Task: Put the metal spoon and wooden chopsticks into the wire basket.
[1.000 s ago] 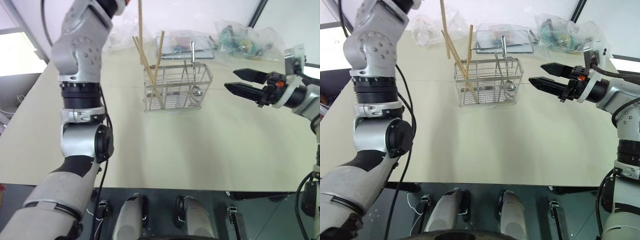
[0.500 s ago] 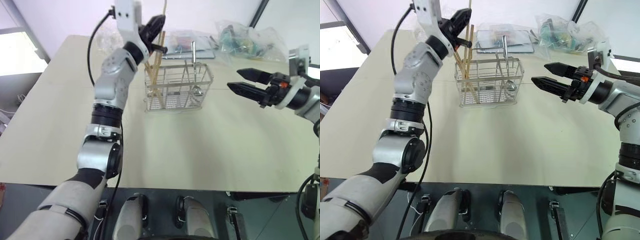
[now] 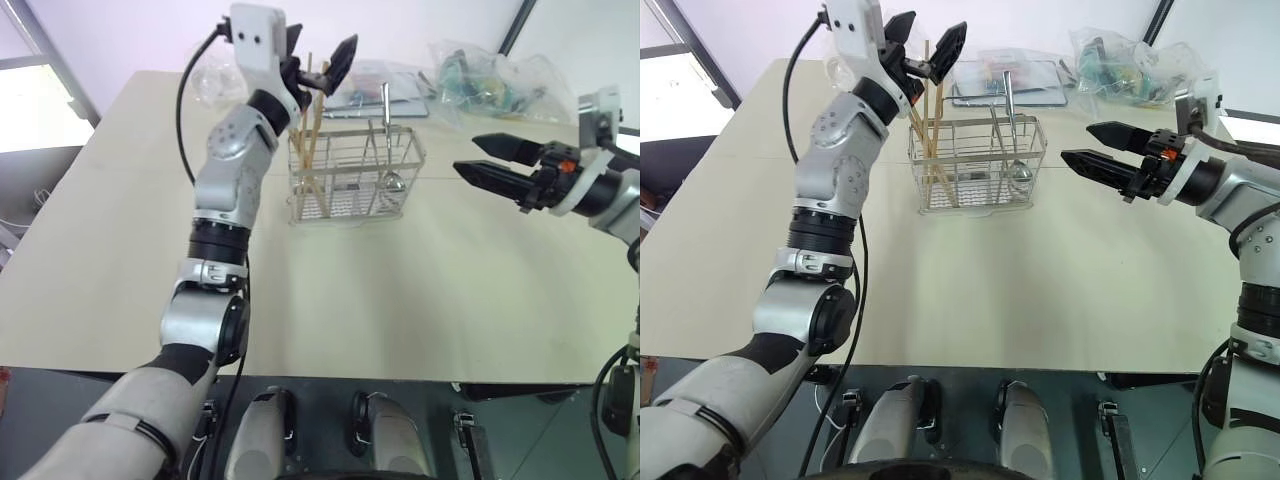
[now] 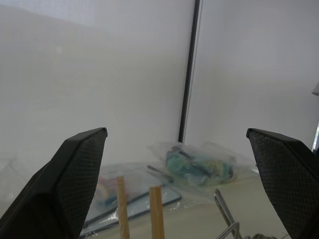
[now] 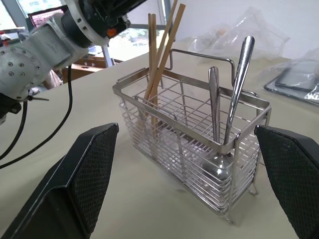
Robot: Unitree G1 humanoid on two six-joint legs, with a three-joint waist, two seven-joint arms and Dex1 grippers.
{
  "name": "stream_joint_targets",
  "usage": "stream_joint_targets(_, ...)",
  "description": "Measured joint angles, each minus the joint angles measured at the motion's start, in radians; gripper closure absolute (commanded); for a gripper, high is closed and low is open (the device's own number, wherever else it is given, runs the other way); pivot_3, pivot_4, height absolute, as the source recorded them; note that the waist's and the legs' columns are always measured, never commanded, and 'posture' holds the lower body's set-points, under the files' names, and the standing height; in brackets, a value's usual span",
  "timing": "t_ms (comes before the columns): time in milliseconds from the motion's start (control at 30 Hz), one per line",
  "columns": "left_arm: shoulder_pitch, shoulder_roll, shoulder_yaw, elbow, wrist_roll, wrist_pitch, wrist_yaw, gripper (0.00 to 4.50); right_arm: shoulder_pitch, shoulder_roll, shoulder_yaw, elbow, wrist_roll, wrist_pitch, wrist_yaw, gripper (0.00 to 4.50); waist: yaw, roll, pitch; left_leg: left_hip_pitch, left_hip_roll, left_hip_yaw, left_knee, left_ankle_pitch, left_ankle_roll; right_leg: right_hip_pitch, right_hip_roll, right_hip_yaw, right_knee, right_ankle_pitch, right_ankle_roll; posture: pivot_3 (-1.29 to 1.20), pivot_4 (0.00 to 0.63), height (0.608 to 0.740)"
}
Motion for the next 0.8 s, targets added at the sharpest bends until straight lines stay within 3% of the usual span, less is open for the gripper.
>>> stream_joint_targets(133,0.003,0.168,0.035,-0.211,-0.12,0.275,-0.027,0.04,-0.002,-0.003,0.013,0.004,-0.014,-0.007,0.03,0.0,-0.013,0.001,0.0,0.001,0.0,0.0,-0.001,0.001,-0.001,0.0,0.001,0.0,0.001,0.0,0.0,0.0,0.15,0.704)
stream_joint_targets(267,0.032,0.434,0.082,-0.353,-0.243,0.533,-0.146,0.04,-0.009,-0.013,0.026,0.017,-0.025,-0.012,0.076,0.0,-0.028,0.001,0.0,0.001,0.0,0.0,-0.001,0.002,-0.003,0.0,0.001,0.0,0.001,0.0,0.0,0.0,0.15,0.704)
stream_joint_targets(433,0.309,0.762,0.082,-0.534,-0.284,0.579,-0.42,0.04,-0.011,-0.017,0.037,0.027,-0.031,-0.025,0.125,0.0,-0.033,0.001,0.0,0.003,0.0,0.001,-0.003,0.003,-0.005,0.0,0.001,0.001,0.001,-0.001,-0.001,0.0,0.15,0.704)
stream_joint_targets(567,0.476,0.86,0.128,-0.624,-0.336,0.635,-0.504,0.04,-0.014,-0.004,0.047,0.021,-0.033,-0.043,0.144,0.0,-0.021,0.001,0.0,0.002,0.0,-0.001,-0.002,0.0,-0.002,0.0,0.0,0.001,-0.001,-0.001,-0.001,0.0,0.15,0.704)
stream_joint_targets(800,0.559,0.915,0.281,-0.725,-0.454,0.73,-0.491,0.04,-0.038,0.044,0.094,0.034,-0.048,-0.083,0.159,0.0,-0.027,0.003,0.001,0.002,0.0,0.0,-0.003,0.001,-0.004,0.0,0.0,0.001,0.0,-0.001,-0.001,0.0,0.15,0.704)
